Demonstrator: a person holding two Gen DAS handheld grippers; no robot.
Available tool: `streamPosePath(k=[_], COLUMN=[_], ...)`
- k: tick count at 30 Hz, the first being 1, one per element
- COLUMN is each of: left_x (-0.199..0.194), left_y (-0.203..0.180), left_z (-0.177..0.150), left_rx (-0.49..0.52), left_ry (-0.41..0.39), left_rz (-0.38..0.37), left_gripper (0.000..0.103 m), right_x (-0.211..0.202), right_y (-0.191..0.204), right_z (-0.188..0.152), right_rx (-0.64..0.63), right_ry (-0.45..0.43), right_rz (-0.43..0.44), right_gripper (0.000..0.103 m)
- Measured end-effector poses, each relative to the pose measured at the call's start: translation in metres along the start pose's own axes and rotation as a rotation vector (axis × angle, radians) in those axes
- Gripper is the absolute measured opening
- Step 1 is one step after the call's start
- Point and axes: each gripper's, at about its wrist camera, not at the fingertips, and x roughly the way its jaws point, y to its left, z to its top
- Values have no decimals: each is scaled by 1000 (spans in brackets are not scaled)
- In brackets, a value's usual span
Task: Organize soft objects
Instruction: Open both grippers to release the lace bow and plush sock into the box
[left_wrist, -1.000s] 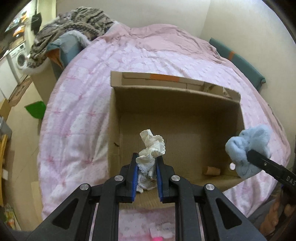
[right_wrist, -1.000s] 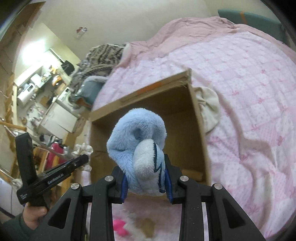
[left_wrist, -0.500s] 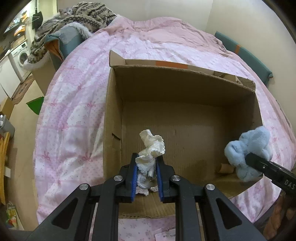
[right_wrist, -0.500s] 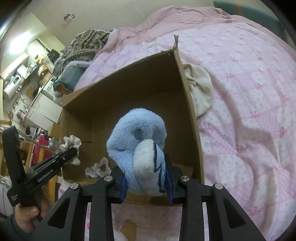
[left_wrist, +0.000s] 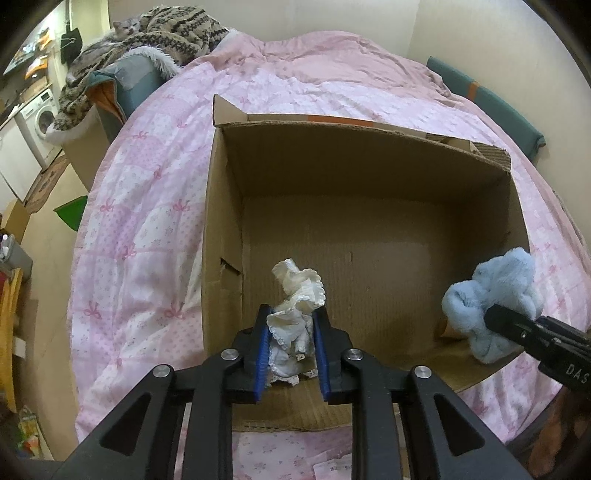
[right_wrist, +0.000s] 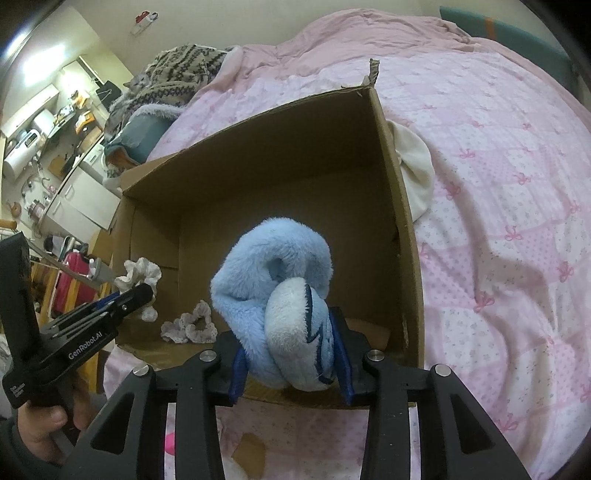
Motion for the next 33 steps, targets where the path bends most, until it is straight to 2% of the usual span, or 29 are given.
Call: streamPosePath(k=[12,14,16,19,20,24,27,30,33], left_x=[3,2,0,-5,-6,-8,-11,-17,-25], left_y=[0,-1,-1,-4,-5,-6,-6,-4,0], left_z=[-3,-3,-3,-2,-1,0,1,2,2], left_rx=[13,14,17,25,28,24,34,24,-1], left_ry=[5,2,-7,-33,-37,-43,-62,-86,-107], left_rz=[-1,2,5,20,21,18,15,13,15], left_gripper=[26,31,48,60,61,64,64,65,72], right_x=[-1,-2,-3,-6,-7,-23,-33,-36,-37], right_y=[2,2,2,0,0,3,4,1,-5], right_z=[2,2,3,4,4,6,6,6,7], right_rx=[-2,-5,2,17,19,-3,-15,6,38], right_ry=[-10,-16,-24,-34,-40,-106,-155,-158,-150], right_rz=[6,7,11,24,28,29,27,32,32], right_gripper=[47,48,54,60,64,65,77,78,78])
